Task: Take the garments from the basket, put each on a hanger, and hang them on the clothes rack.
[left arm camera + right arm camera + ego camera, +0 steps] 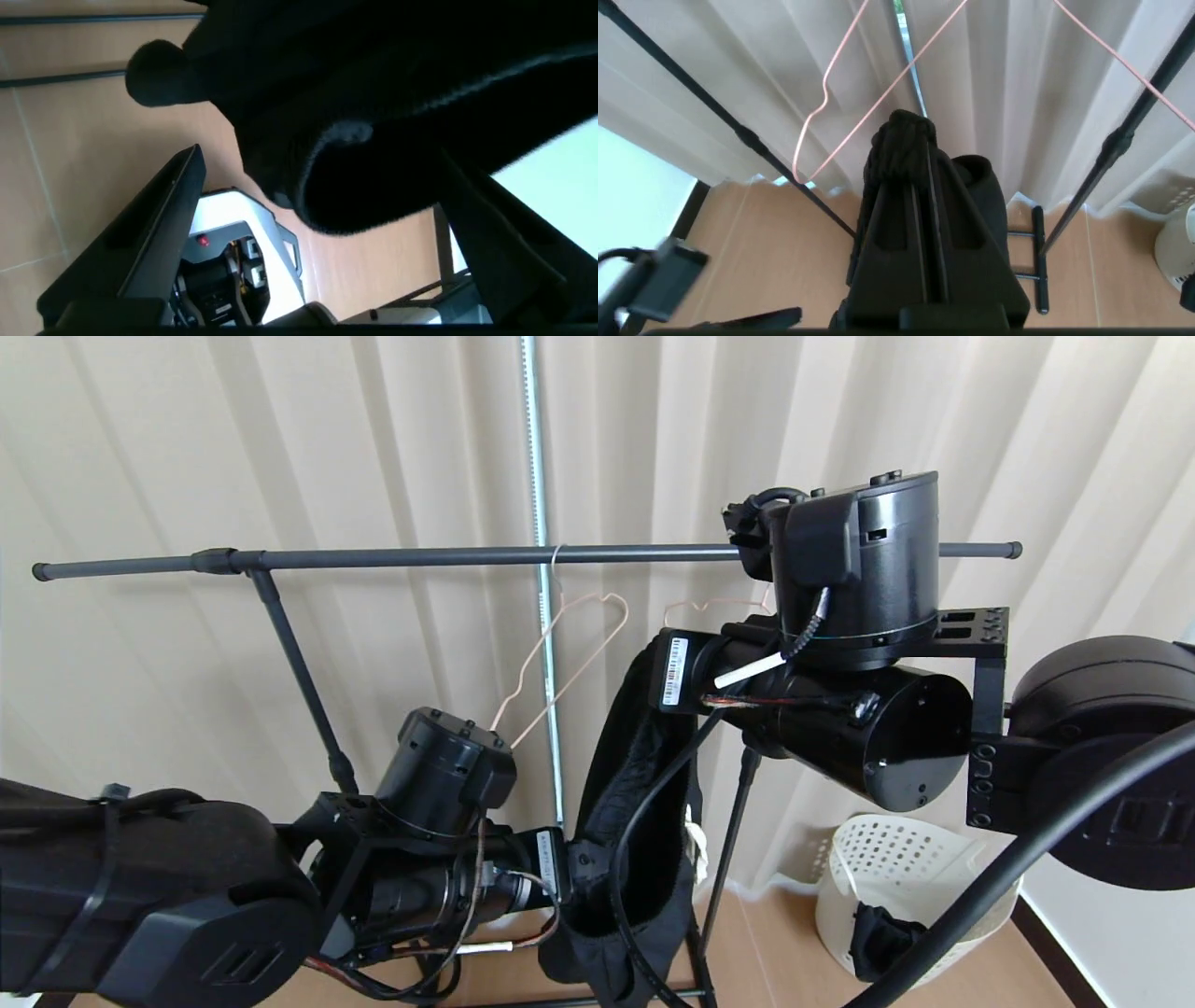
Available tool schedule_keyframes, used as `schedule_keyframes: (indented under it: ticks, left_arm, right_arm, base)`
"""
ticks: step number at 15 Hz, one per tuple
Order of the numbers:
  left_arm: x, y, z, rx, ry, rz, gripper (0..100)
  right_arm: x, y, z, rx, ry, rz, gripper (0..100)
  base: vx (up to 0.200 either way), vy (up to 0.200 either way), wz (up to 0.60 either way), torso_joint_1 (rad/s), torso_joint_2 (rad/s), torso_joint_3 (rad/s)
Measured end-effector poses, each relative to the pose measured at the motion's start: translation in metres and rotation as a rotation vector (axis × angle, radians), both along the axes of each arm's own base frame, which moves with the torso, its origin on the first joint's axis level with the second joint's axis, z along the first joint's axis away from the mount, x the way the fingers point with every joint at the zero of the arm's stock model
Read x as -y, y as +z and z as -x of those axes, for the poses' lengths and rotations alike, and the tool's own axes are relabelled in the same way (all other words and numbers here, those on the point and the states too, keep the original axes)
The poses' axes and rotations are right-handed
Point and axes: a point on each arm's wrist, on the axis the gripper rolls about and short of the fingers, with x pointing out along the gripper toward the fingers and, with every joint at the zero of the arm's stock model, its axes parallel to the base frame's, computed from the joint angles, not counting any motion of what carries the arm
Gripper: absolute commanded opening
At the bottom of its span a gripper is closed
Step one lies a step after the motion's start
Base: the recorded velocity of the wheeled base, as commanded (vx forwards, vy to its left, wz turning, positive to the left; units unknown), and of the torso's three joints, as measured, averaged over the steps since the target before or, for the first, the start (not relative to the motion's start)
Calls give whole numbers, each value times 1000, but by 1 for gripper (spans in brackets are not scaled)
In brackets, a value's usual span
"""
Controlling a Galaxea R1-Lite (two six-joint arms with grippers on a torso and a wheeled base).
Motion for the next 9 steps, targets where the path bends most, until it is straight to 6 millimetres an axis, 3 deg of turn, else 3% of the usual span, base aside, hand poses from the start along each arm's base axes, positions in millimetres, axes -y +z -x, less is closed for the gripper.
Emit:
schedule_keyframes:
  ticks: [5,6,9]
  left_arm:
    - [11,-29,-10,-7,24,-87,100]
    - [12,-34,-12,-4,17,-107,0]
    - [14,-42,-13,3,-20,-154,0]
  right_arm:
    - [4,6,7,7,-1,-23,0]
    - [7,8,9,10,-2,-26,0]
    - [20,11,12,11,-19,-28,0]
  base:
    - [0,0,0,0,0,0]
    - [0,0,0,0,0,0]
    - [0,0,0,0,0,0]
